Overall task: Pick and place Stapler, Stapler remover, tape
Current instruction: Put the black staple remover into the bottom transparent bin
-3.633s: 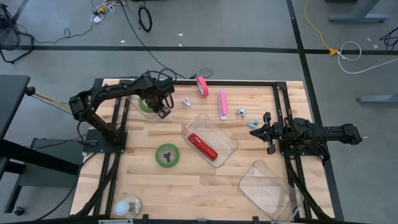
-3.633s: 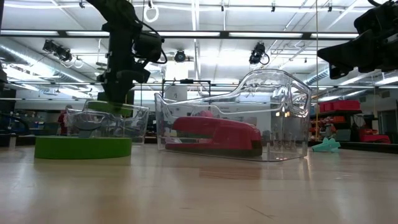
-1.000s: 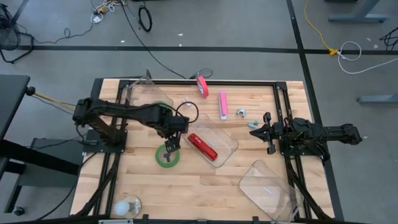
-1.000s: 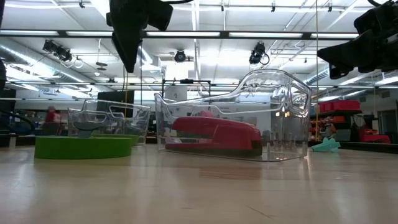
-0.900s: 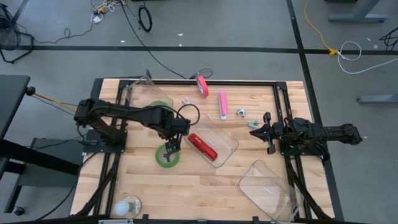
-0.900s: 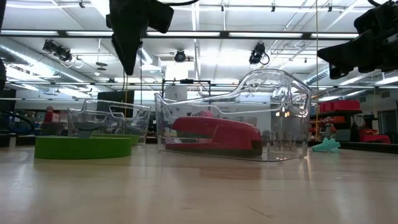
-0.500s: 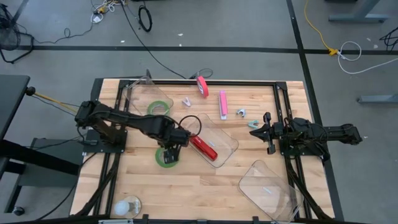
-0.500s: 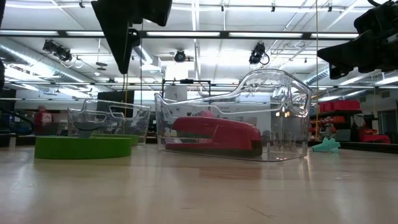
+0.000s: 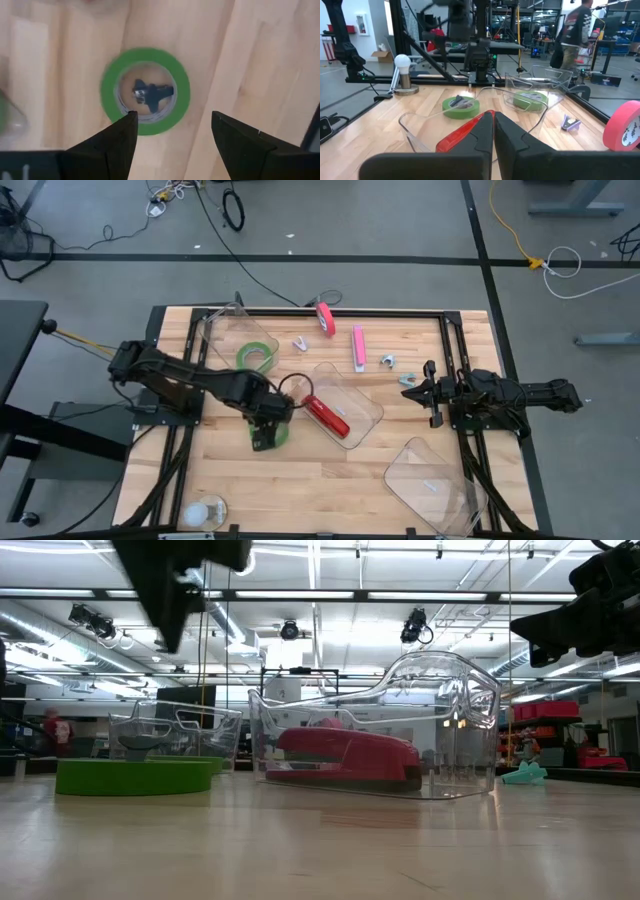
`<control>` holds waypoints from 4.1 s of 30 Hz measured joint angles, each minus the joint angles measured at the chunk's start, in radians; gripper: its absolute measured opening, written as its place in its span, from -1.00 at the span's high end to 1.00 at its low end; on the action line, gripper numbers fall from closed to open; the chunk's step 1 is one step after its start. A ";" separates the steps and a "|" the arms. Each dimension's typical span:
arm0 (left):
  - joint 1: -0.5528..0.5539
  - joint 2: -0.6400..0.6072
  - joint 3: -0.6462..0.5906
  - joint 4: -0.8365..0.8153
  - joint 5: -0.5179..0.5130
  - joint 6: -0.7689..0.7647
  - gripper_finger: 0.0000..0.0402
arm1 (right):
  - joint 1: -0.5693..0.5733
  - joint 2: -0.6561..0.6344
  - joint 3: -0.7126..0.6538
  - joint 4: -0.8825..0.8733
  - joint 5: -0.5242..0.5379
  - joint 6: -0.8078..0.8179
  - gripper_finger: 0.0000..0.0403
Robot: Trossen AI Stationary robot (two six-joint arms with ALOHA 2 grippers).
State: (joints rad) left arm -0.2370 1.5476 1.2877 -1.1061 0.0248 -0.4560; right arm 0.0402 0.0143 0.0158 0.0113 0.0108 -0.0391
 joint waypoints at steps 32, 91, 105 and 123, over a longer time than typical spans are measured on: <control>-0.134 -0.194 -0.560 0.542 -0.066 -0.005 -0.26 | 0.000 0.000 0.000 0.001 0.000 0.000 0.91; -0.052 -0.139 -0.559 0.601 -0.094 -0.842 0.09 | 0.000 0.000 0.000 0.002 0.000 0.000 0.91; -0.052 -0.139 -0.559 0.598 -0.059 -0.841 0.33 | 0.000 0.000 0.000 0.002 0.000 0.000 0.91; -0.052 -0.140 -0.559 0.598 -0.065 -0.839 0.71 | 0.000 0.000 0.000 0.002 0.000 0.000 0.91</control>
State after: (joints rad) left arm -0.2890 1.4071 0.7288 -0.5079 -0.0402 -1.2953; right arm 0.0402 0.0143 0.0158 0.0128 0.0105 -0.0391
